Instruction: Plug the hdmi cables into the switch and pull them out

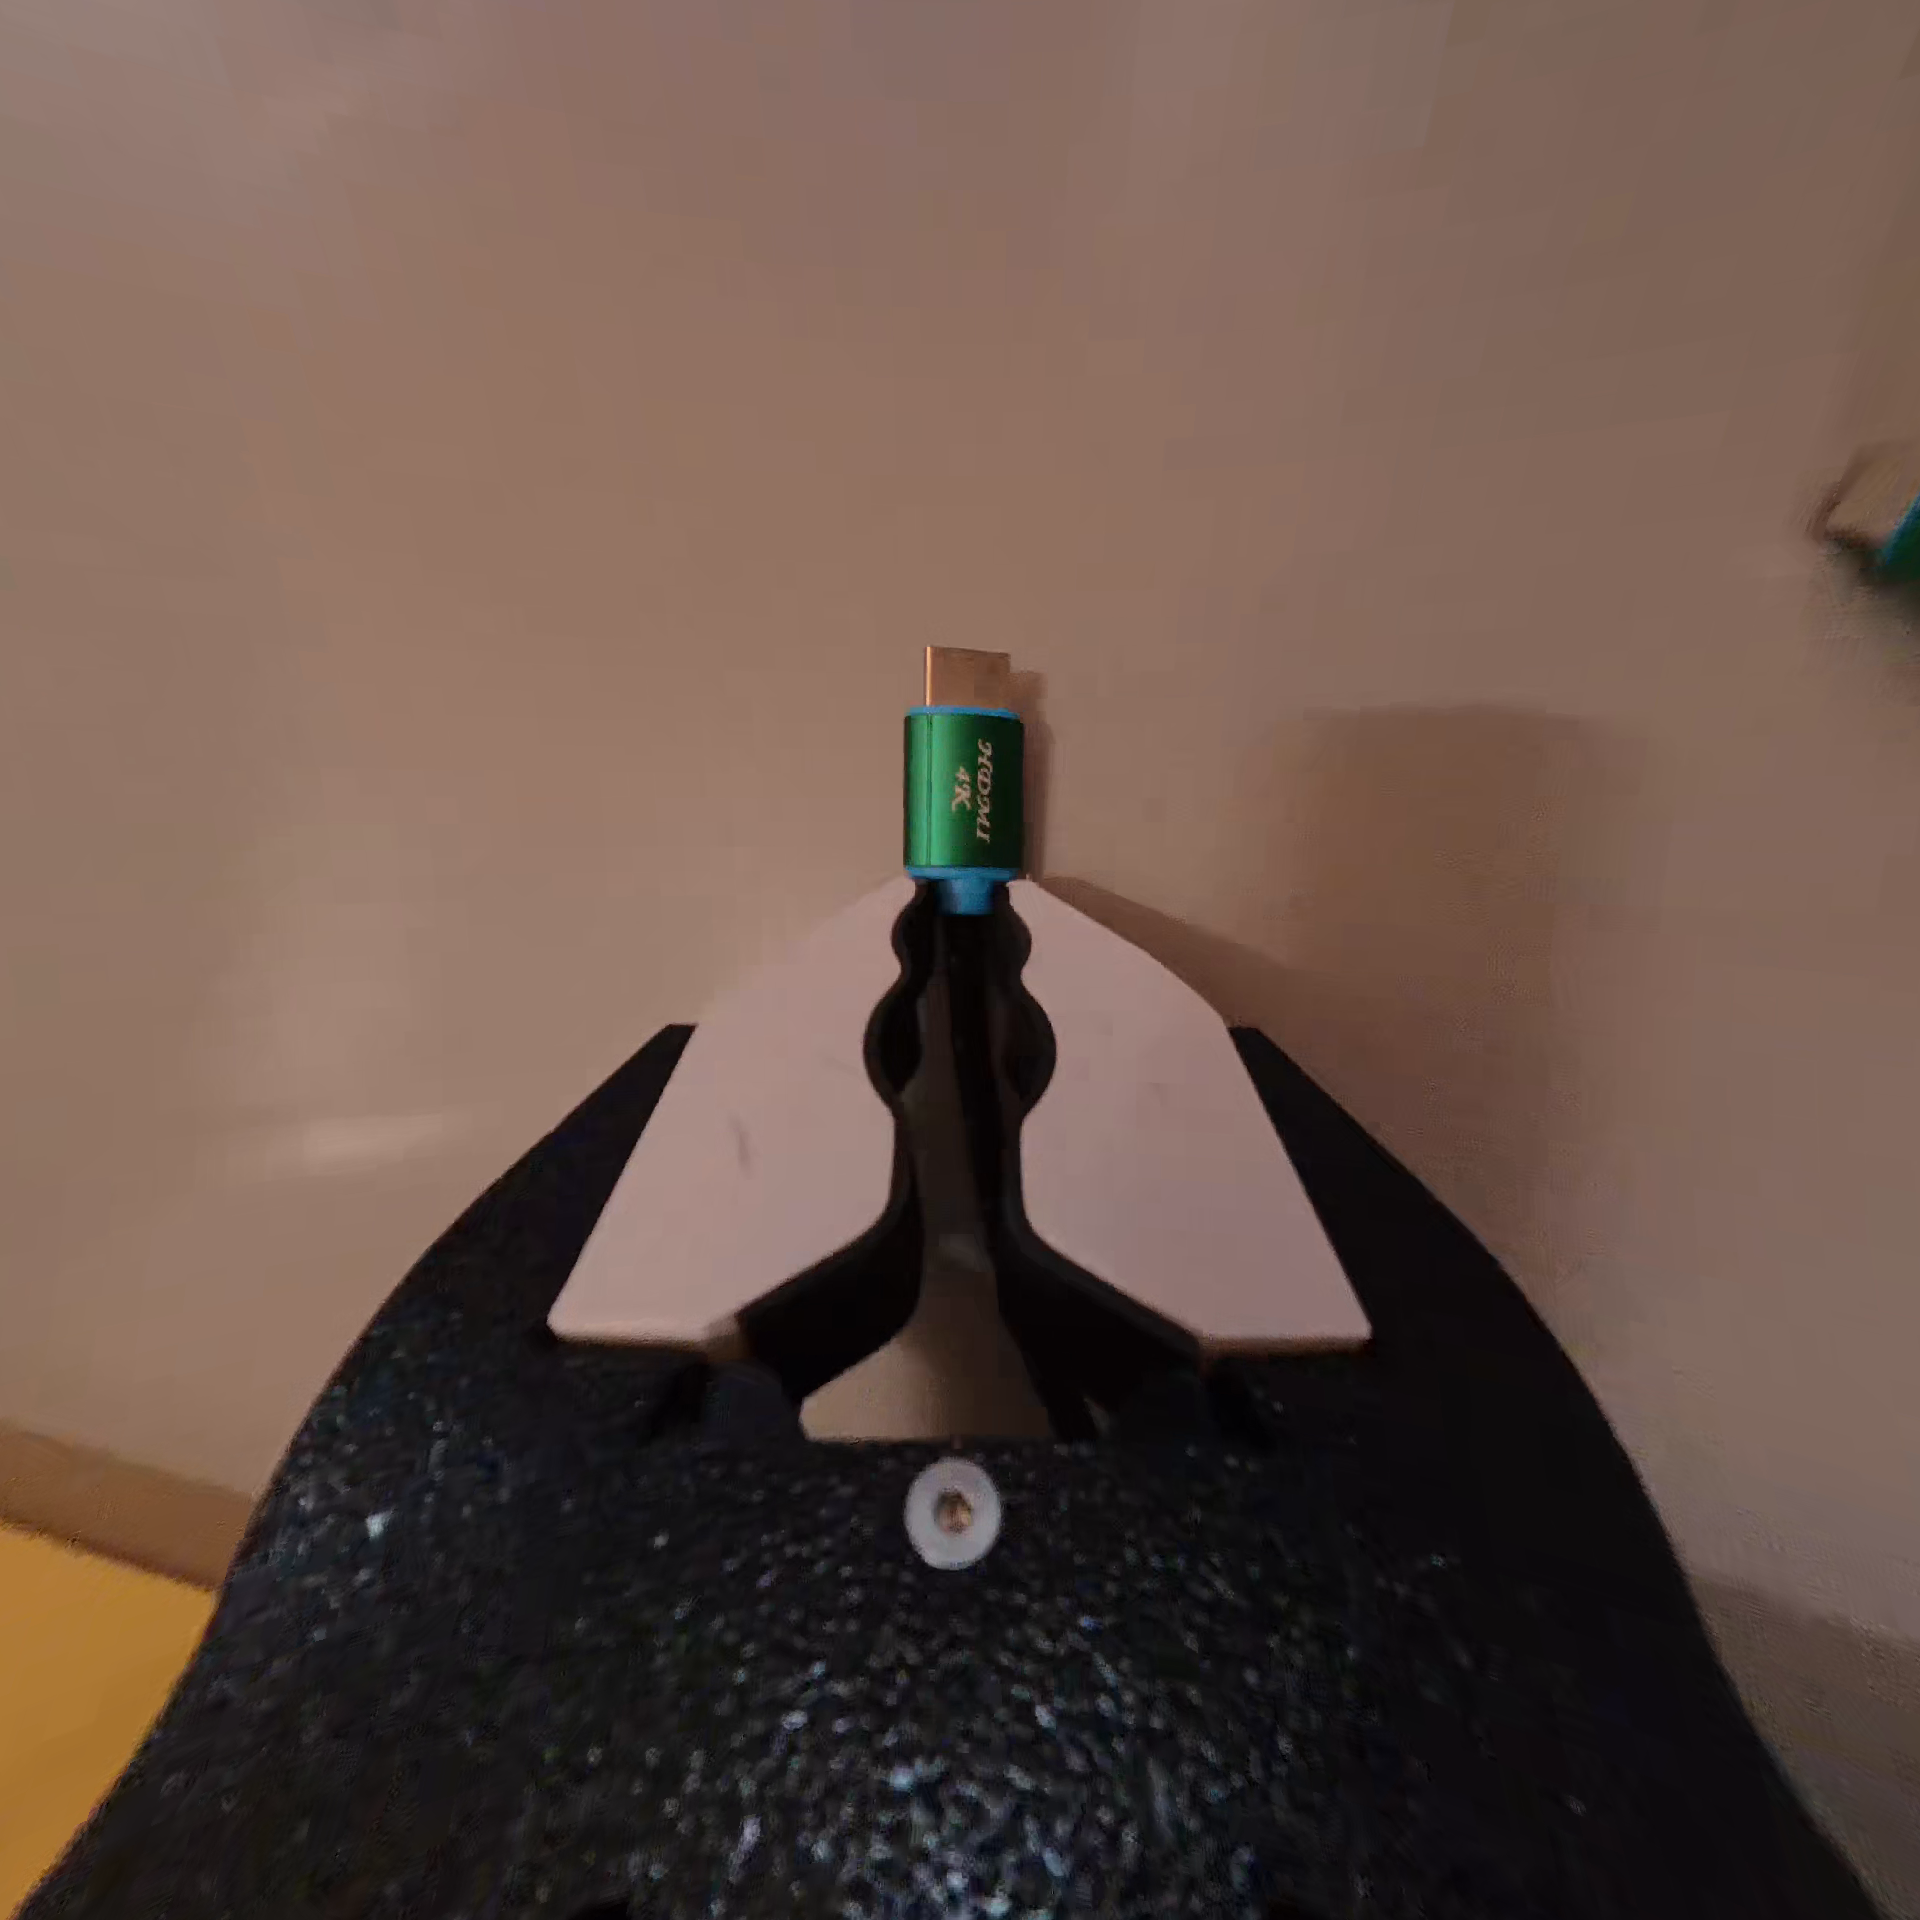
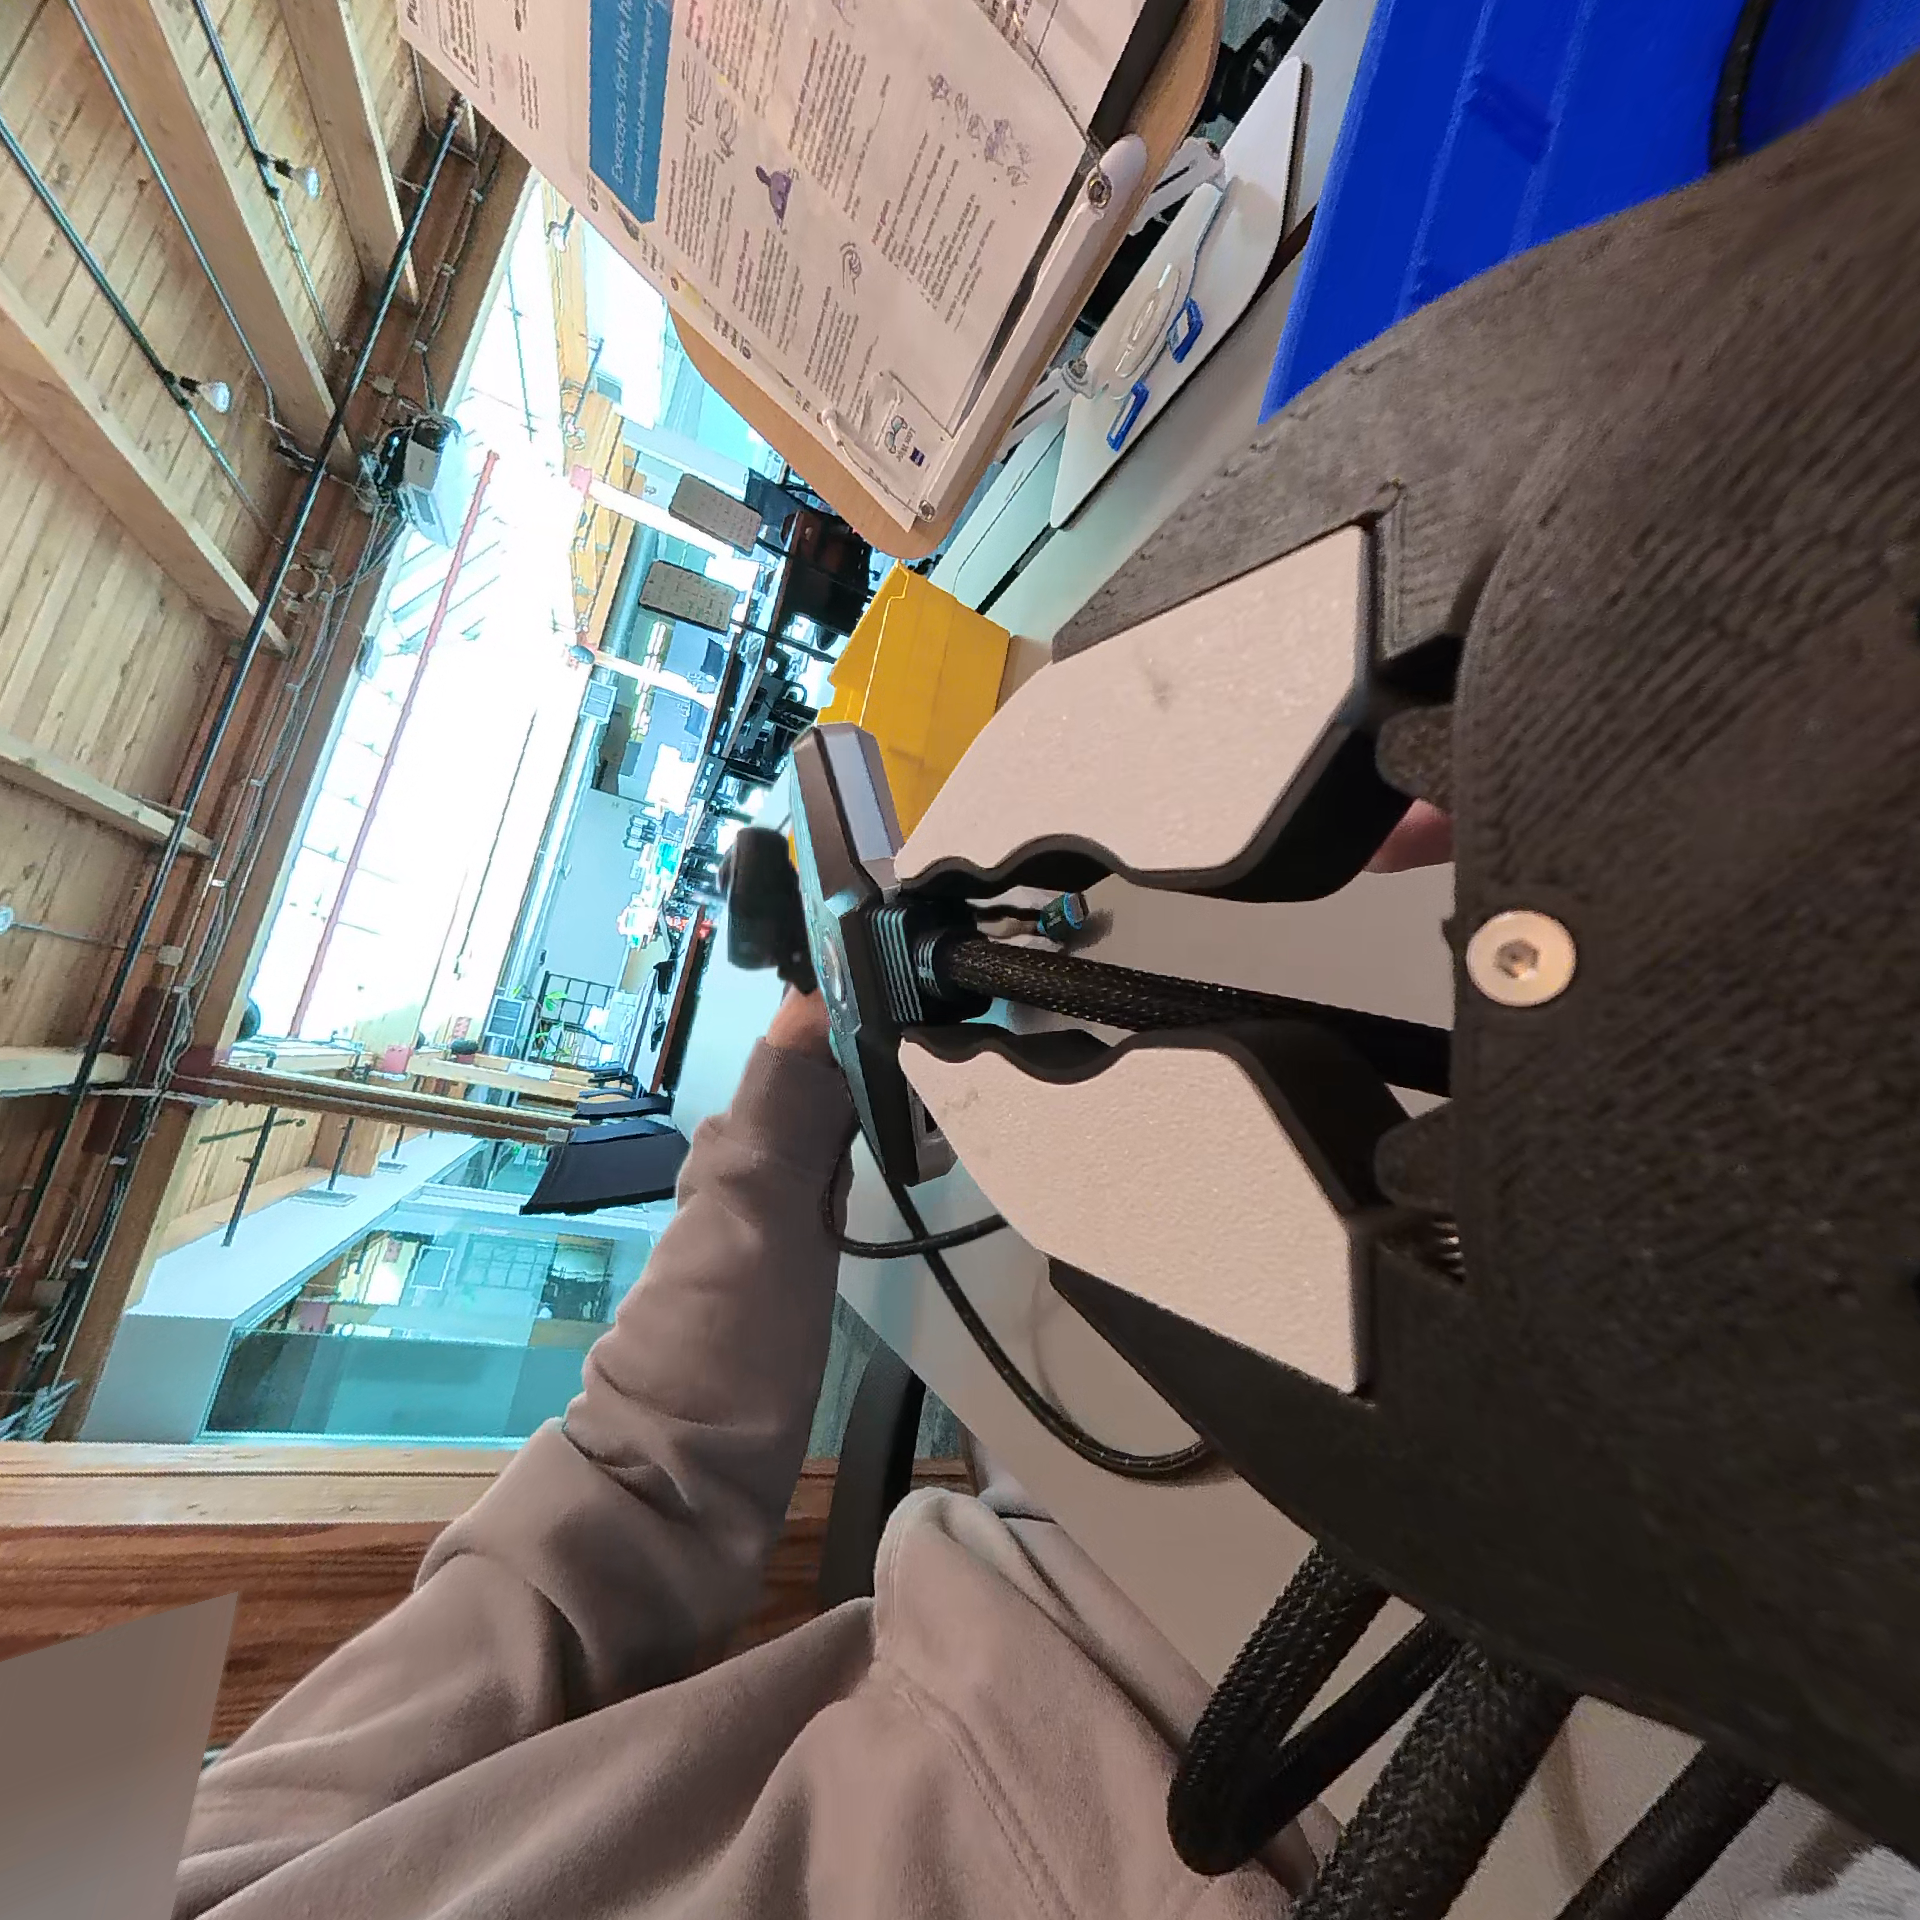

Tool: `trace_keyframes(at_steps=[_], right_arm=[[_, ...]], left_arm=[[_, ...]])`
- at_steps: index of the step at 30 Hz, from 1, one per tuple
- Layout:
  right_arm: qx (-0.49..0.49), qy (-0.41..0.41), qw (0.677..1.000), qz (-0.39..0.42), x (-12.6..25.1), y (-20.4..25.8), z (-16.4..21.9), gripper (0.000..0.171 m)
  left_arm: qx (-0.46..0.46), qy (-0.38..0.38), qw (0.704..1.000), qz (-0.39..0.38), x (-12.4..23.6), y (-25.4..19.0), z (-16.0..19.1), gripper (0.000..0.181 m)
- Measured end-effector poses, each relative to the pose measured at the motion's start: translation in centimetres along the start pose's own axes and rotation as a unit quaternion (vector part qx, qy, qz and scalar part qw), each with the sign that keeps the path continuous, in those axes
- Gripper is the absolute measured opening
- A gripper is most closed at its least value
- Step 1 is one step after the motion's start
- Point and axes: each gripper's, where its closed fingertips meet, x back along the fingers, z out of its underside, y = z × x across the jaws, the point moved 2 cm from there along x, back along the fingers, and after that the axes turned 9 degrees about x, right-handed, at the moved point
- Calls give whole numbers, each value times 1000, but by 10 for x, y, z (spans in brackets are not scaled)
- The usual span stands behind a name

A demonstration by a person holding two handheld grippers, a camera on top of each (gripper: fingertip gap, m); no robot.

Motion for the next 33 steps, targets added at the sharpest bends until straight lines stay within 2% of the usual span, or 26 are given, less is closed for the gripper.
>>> trace_keyframes(at_steps=[1, 3, 7, 11, 14, 17, 20, 25, 29, 31, 33], right_arm=[[0, 1, 1000, 0, 0, 0, 0, 22], [0, 1, 1000, -1, -1, 0, 1, 23], [-2, -1, 1000, -2, -1, 1, 1, 23], [-2, 0, 1000, -2, -1, 1, 1, 22], [-3, -1, 1000, -4, 0, 1, 1, 22], [-7, -4, 1000, -9, 0, 3, 1, 22], [-10, -1, 1000, -13, -1, 4, 2, 23], [-10, 1, 1000, -14, -1, 4, 3, 22], [-8, 1, 1000, -13, -1, 4, 2, 22], [-8, 2, 1000, -14, -1, 4, 3, 23], [-7, 3, 1000, -14, -2, 4, 3, 22]], left_arm=[[-12, -5, 1000, -23, 0, 1, -1, 10], [-18, -15, 999, -49, -1, 1, -2, 12], [-37, -31, 991, -128, 1, 7, -5, 29], [-89, -47, 972, -214, 2, 4, -10, 33], [-121, -48, 961, -243, -1, -2, -14, 26], [-126, -42, 964, -230, -4, -6, -17, 25], [-132, -44, 969, -205, -4, -10, -24, 40], [-120, -48, 981, -146, -7, -19, -31, 51], [-50, -76, 993, -77, -4, -26, -39, 50], [-51, -91, 991, -81, -3, -26, -45, 50], [-70, -65, 991, -94, -8, -26, -43, 52]])
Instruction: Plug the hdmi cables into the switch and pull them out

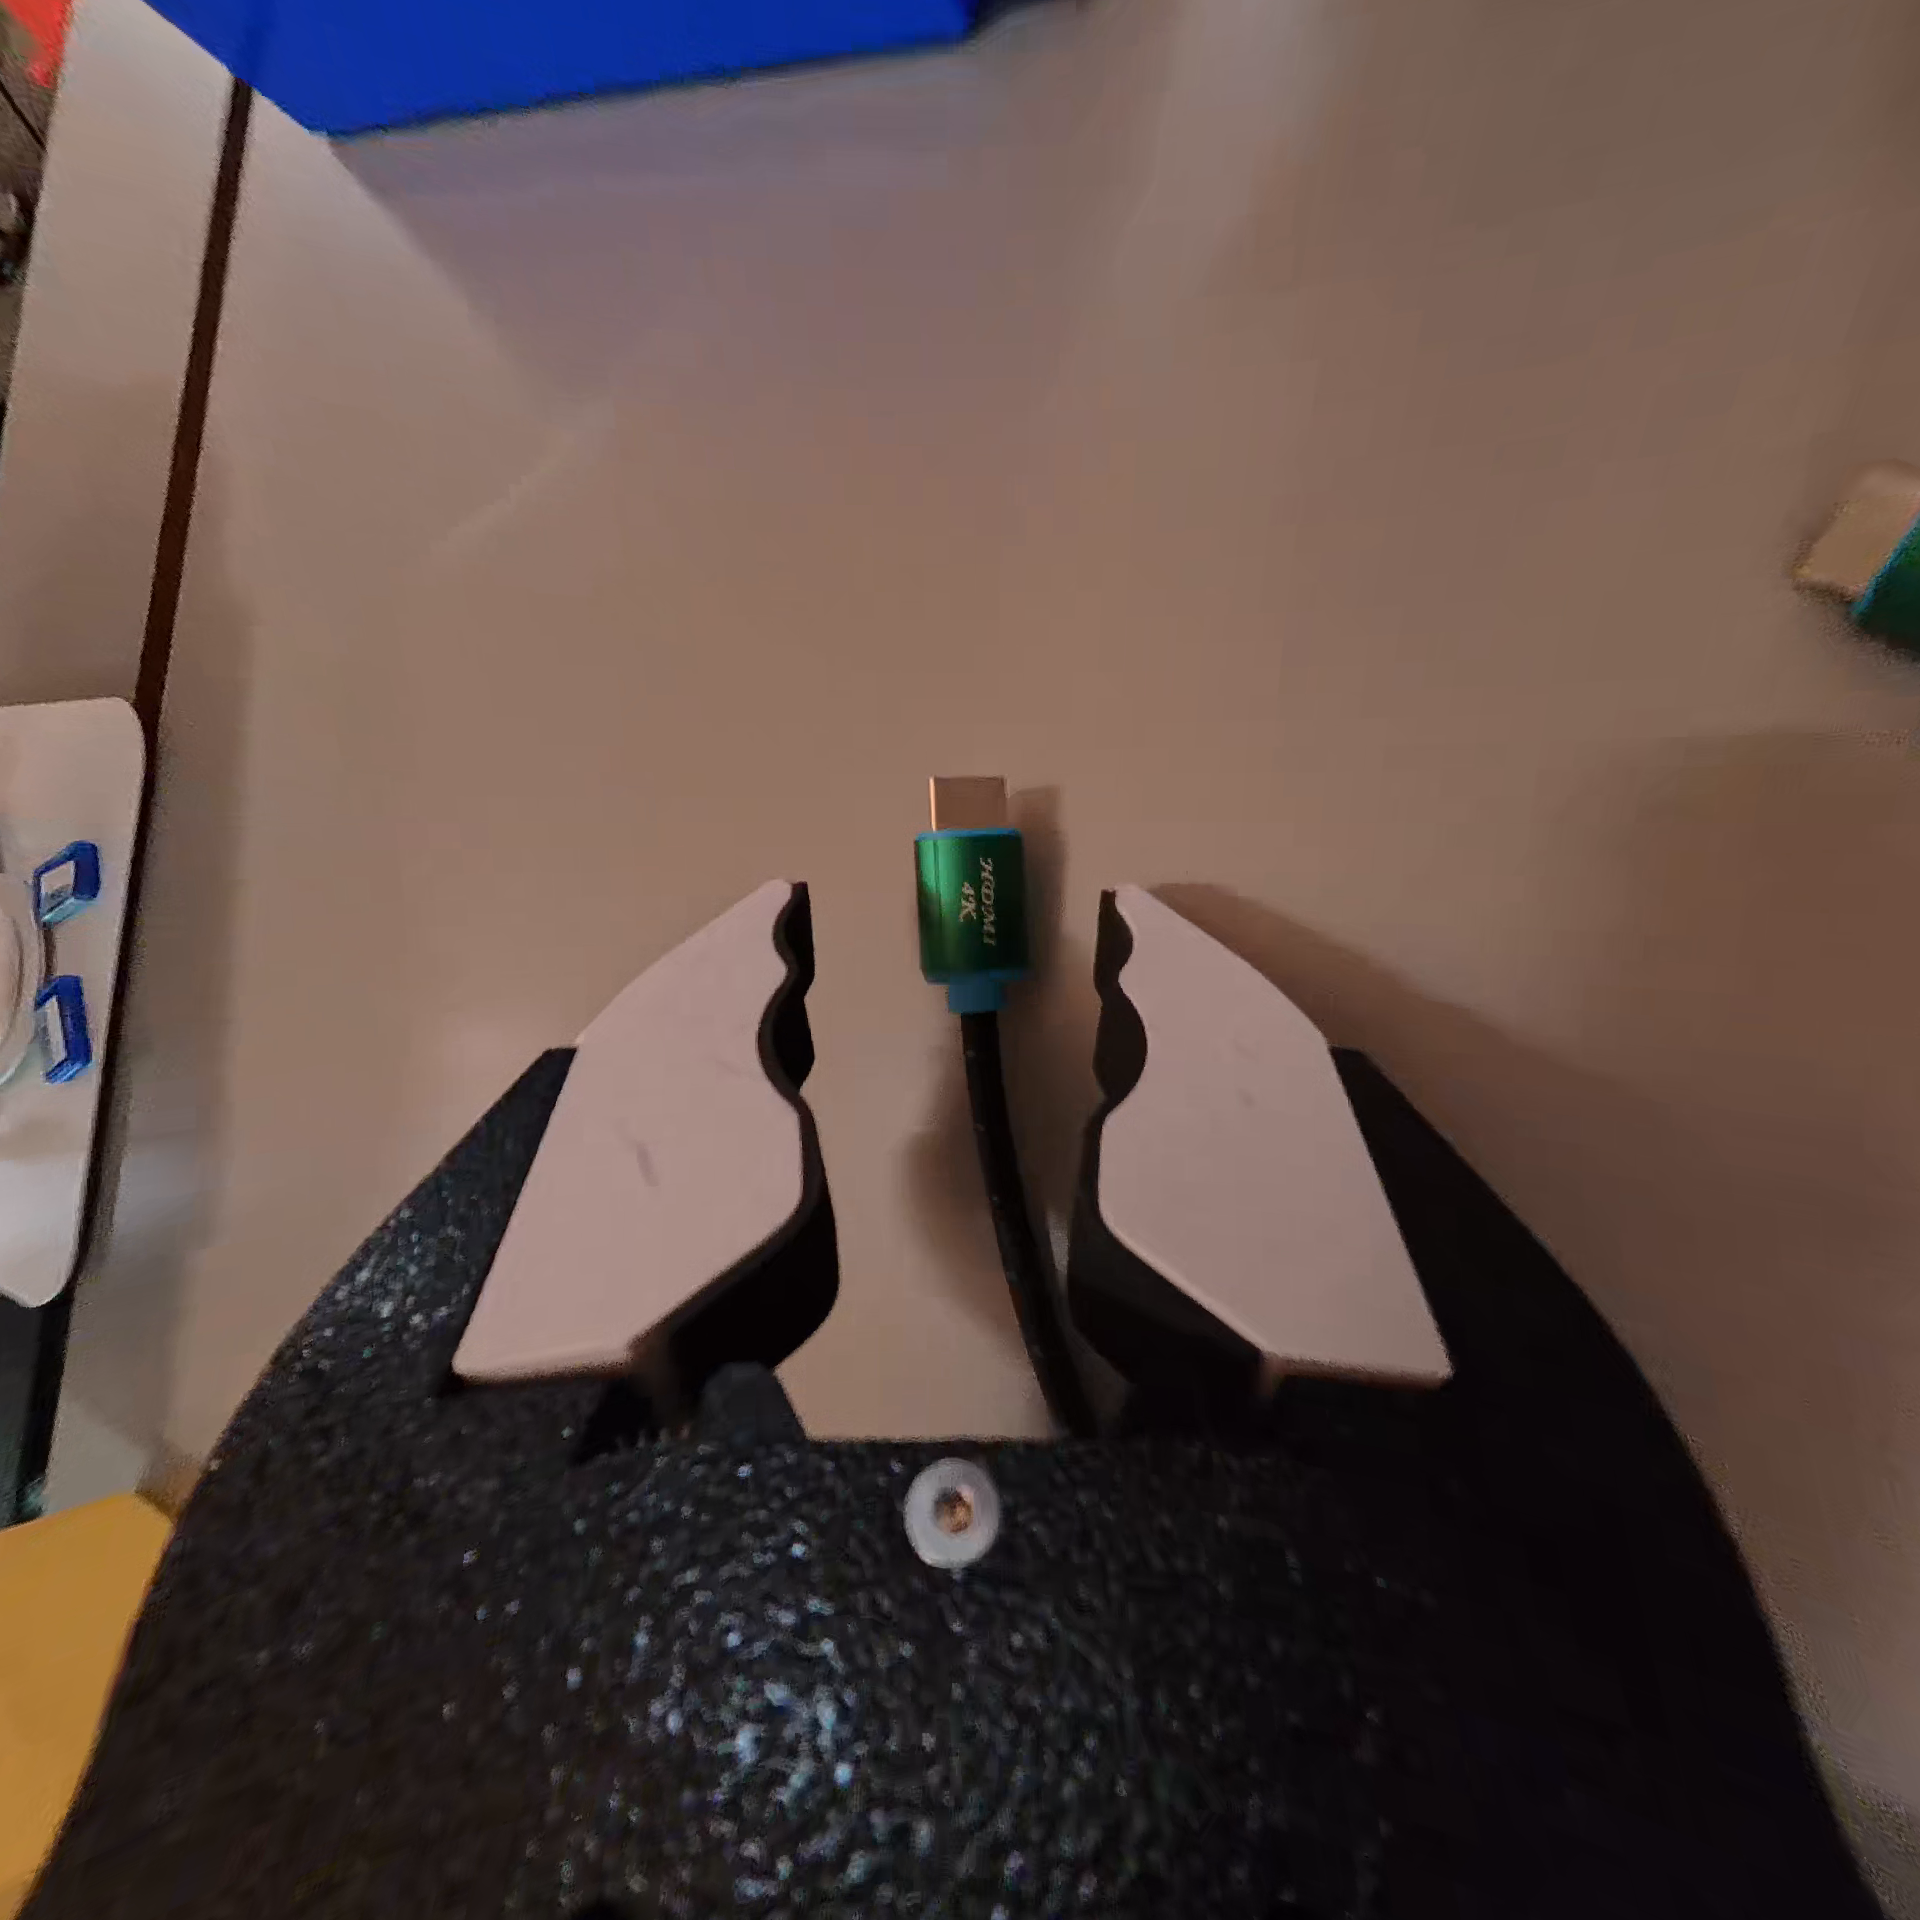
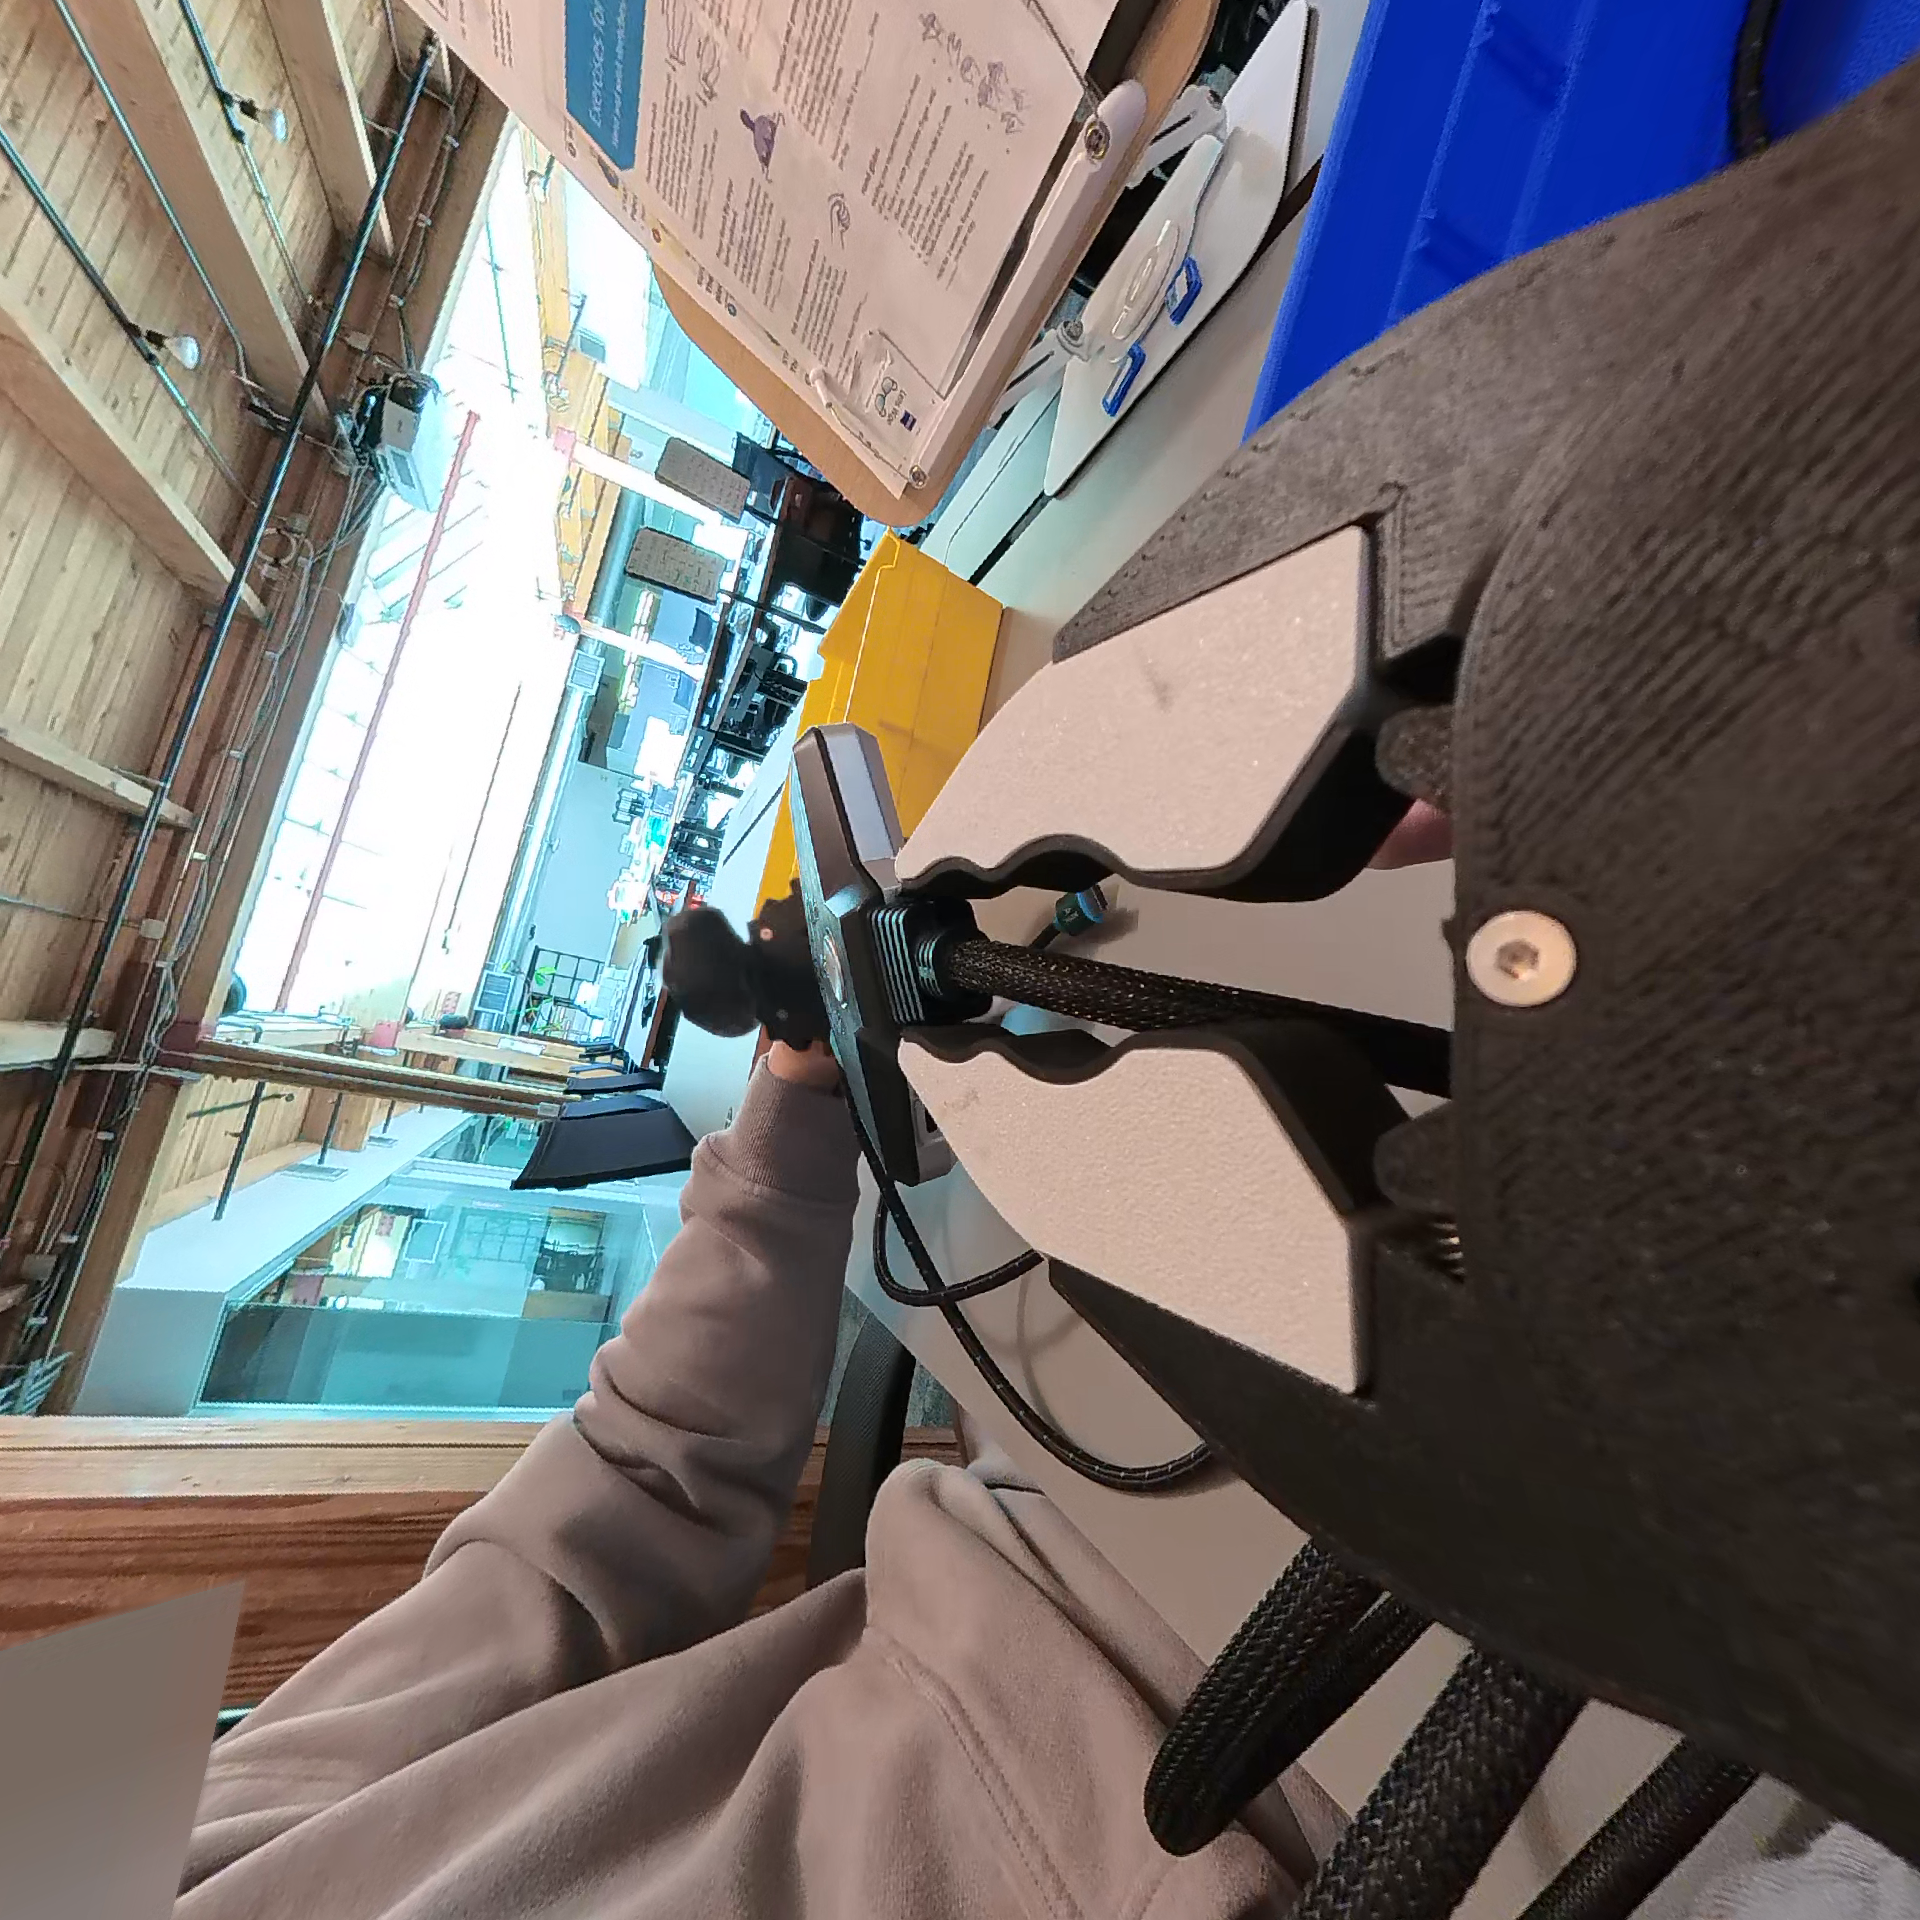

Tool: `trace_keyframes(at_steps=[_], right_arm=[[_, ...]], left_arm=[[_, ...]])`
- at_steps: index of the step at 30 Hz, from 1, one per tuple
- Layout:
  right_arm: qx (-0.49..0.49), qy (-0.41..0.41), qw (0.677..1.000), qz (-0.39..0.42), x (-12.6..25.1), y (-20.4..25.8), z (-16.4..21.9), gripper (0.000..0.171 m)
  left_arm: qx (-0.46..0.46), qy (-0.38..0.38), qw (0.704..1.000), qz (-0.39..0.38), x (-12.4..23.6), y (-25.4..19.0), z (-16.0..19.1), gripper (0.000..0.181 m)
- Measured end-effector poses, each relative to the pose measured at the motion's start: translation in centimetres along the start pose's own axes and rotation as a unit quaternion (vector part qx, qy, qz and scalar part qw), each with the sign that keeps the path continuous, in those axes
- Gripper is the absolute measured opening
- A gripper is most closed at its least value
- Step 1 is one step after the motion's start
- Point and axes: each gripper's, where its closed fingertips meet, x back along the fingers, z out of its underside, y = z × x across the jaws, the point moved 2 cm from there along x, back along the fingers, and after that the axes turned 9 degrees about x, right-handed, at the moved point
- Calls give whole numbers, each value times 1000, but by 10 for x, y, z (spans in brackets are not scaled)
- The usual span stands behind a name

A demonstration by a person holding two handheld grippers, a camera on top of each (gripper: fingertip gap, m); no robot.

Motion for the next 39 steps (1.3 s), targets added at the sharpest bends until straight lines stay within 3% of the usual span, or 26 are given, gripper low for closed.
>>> trace_keyframes(at_steps=[5, 8, 20, 29, 34, 39], right_arm=[[0, -2, 1000, 2, 1, 0, 0, 22], [0, -2, 1000, 1, 1, 0, 0, 22], [2, -4, 1000, 2, 1, 0, -1, 22], [1, -4, 1000, 2, 0, 0, -1, 22], [-1, -4, 1000, 2, 0, -1, -1, 22], [-4, -2, 1000, 3, 1, -1, 0, 22]], left_arm=[[-26, 9, 999, -45, -10, -2, 1, 38], [-37, 7, 997, -74, -14, -1, 3, 21], [11, -17, 991, -134, -10, 6, 4, 21], [83, -18, 990, -115, -10, 14, 10, 21], [190, -13, 982, 3, -13, 15, 16, 21], [304, -55, 936, 167, 5, 16, 16, 20]])
